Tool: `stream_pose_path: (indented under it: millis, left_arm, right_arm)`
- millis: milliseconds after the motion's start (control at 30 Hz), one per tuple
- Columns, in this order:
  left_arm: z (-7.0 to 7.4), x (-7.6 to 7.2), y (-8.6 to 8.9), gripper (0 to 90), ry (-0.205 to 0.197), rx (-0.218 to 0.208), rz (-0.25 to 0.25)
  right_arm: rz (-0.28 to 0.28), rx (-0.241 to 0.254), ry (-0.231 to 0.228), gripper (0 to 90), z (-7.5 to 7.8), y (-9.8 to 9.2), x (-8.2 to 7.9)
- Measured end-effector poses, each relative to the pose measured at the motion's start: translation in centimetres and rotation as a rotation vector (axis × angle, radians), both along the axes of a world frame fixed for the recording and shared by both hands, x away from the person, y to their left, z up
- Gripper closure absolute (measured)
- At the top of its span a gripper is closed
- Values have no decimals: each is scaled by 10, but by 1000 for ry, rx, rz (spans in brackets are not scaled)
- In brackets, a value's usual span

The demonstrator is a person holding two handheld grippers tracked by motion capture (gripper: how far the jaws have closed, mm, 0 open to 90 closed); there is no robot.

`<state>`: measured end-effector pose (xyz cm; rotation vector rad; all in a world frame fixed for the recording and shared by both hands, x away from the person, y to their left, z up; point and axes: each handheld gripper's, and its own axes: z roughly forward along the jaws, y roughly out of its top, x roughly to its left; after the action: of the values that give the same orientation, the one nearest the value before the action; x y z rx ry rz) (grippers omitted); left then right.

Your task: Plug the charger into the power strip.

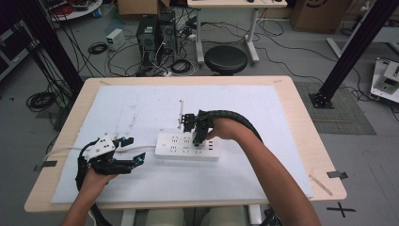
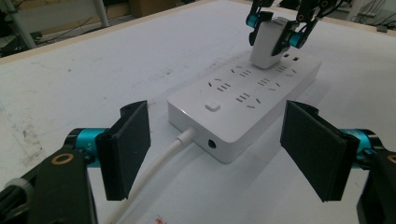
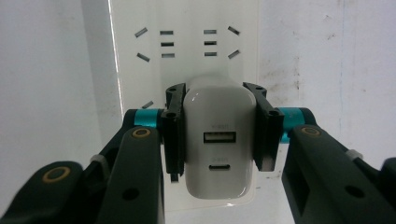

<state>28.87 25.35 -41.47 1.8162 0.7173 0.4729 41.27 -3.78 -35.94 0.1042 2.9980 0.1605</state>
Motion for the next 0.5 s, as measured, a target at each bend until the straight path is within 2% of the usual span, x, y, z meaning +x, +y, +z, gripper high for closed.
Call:
stream_pose_path:
  millis: [33,67,300,500]
  left_arm:
    - [0,0,0,244,1,1,-1]
    - [0,0,0,244,1,3,-3]
    - [0,2,-2,243,0,5,-7]
    - [-1,2,-3,243,2,6,-11]
  right_arm:
    - [-12,3,12,638,0,-1,1]
    - [3,2,8,638,0,-2,2]
    - [-17,-1,19,639,0,0,3]
    - [-6,-46,6,640,-1,8,2]
